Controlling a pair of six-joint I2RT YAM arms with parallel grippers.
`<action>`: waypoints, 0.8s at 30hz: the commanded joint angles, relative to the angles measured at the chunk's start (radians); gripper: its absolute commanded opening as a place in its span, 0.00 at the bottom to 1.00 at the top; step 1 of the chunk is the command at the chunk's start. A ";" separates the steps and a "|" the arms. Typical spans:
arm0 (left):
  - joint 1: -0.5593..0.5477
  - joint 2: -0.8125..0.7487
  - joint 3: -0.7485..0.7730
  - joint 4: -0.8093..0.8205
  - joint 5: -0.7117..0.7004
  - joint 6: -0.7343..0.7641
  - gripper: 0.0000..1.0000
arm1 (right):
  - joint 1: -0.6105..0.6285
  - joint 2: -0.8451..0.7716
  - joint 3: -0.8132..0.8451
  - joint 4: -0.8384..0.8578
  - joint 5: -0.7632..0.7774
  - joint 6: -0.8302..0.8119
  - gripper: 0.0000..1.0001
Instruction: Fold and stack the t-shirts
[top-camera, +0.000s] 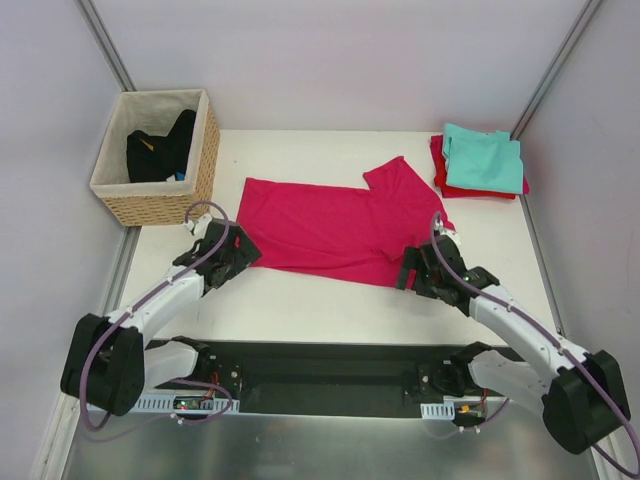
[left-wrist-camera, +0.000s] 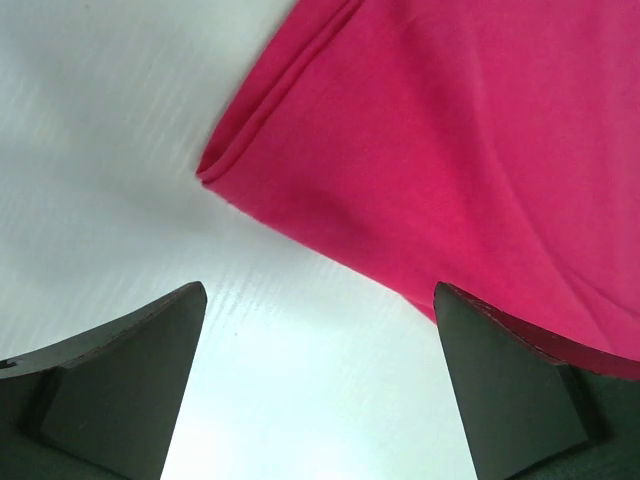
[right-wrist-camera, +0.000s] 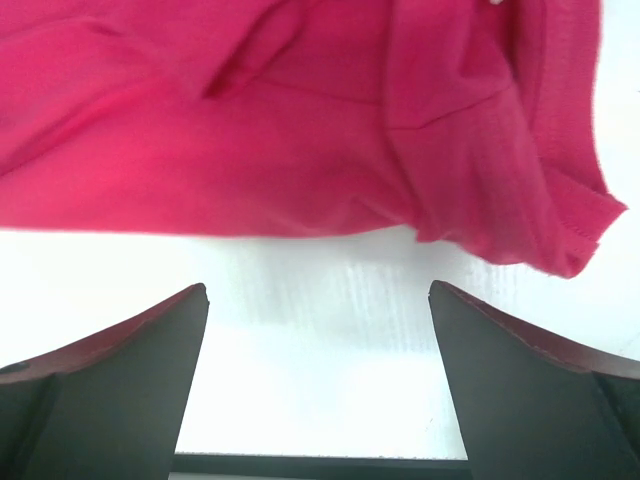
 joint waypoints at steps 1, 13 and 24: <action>0.002 -0.074 0.047 0.001 0.027 0.020 0.98 | 0.058 -0.120 0.030 -0.051 0.012 0.021 0.96; 0.002 0.254 0.198 0.141 0.129 0.049 0.99 | 0.107 -0.209 0.079 -0.118 0.046 0.006 0.97; 0.002 0.363 0.143 0.196 0.139 0.017 0.99 | 0.106 -0.241 0.093 -0.164 0.054 -0.022 0.97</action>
